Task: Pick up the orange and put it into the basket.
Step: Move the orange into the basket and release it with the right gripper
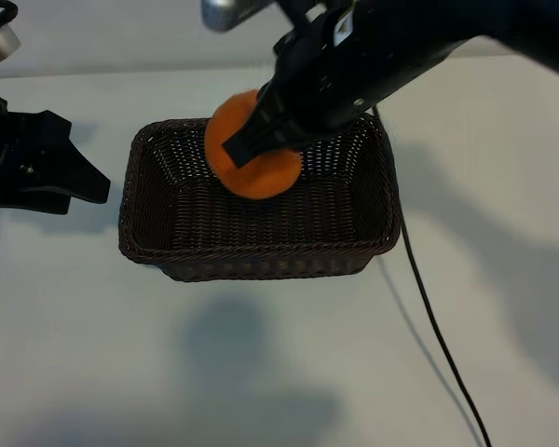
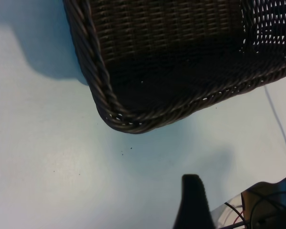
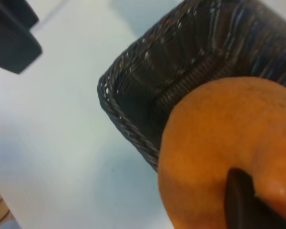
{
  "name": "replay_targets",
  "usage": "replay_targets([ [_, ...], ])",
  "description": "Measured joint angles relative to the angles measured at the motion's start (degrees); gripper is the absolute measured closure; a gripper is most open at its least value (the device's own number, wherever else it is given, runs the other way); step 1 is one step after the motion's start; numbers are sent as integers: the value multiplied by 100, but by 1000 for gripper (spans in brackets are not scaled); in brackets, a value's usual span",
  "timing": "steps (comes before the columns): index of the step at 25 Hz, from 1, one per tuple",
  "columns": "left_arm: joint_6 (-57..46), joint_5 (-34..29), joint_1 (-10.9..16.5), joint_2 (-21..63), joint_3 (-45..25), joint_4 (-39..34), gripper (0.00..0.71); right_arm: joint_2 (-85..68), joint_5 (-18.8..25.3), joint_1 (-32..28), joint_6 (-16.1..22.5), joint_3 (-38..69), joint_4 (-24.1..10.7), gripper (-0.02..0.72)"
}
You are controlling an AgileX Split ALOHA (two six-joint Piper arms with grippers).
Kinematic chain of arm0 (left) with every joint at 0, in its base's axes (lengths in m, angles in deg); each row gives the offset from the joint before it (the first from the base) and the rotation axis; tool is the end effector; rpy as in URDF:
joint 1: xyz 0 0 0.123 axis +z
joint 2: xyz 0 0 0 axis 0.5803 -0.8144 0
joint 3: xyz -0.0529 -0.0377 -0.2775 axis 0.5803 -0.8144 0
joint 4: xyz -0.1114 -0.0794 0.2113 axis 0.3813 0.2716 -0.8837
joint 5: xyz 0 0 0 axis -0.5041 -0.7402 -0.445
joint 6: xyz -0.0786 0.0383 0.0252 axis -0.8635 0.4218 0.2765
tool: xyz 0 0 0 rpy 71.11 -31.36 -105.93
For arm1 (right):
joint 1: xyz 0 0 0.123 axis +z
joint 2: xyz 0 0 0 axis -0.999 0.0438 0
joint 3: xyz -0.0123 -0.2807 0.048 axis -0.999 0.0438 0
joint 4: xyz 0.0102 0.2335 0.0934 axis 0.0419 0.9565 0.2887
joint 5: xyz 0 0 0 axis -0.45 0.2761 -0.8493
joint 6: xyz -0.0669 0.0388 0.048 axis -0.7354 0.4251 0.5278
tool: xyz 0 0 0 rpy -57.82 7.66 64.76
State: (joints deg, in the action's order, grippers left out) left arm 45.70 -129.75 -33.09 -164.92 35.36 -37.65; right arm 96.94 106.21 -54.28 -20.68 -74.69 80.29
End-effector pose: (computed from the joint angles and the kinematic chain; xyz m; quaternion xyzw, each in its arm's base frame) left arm 0.2630 -0.0364 0.3038 0.0264 0.9546 -0.2627 0.1378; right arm 0.3129 0.2297 0.3240 -0.2945 0.8932 0.1987 0.2756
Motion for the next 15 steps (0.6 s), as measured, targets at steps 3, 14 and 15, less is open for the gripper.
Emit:
replay_targets([
  [3, 0, 0, 0, 0, 0, 0, 168, 214, -113, 0, -32, 0, -43, 656],
  [14, 0, -6, 0, 0, 0, 4, 168, 796, -724, 0, -37, 0, -414, 656],
  [15, 0, -6, 0, 0, 0, 4, 168, 856, -755, 0, -37, 0, -486, 656],
])
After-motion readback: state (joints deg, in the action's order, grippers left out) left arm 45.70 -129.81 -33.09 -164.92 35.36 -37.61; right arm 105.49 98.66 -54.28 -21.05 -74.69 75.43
